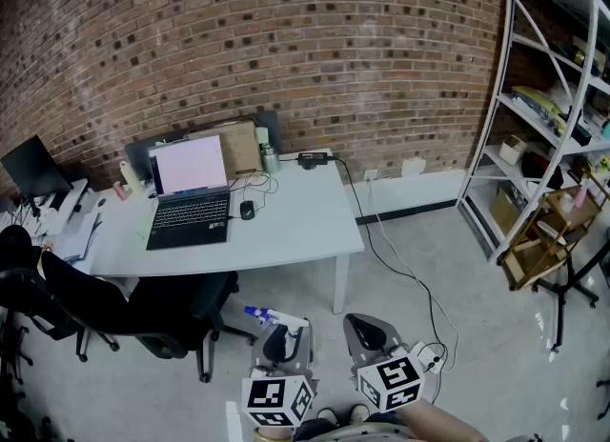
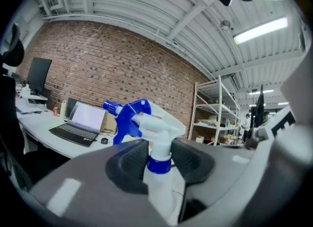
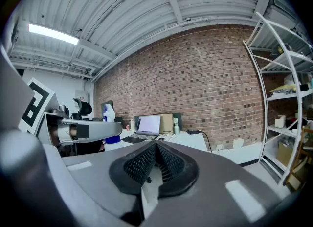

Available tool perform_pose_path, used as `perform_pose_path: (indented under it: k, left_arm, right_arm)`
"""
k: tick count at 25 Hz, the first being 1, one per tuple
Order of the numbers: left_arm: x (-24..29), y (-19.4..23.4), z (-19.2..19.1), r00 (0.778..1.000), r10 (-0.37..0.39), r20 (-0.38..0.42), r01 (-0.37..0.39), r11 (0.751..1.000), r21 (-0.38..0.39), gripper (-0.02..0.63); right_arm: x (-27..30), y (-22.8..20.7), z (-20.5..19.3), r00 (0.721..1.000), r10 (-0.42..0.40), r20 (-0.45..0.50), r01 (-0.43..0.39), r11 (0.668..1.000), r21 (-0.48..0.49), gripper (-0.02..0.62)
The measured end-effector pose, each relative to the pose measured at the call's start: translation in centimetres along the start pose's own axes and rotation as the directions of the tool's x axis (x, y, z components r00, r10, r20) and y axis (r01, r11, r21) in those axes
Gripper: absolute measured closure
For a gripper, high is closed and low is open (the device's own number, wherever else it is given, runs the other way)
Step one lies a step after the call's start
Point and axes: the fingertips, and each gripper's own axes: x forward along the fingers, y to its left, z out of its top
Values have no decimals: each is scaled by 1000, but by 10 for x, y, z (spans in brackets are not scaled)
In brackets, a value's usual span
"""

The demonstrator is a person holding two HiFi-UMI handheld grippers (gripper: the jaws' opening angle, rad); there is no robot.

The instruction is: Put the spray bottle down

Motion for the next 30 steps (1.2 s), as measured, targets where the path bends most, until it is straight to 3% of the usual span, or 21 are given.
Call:
perform_pose_path:
  k: [18,30]
  left_arm:
    - [31,44,2,1000,-22,-8,22,1000,-9,465]
    - [136,76,6,1000,15,0,-15,1000,-11,465]
  right_arm:
    - [37,0,-5,999,-45,-12,45,999,11,597]
    - [144,-68,11,1000,10,-4,-10,1000,-21,597]
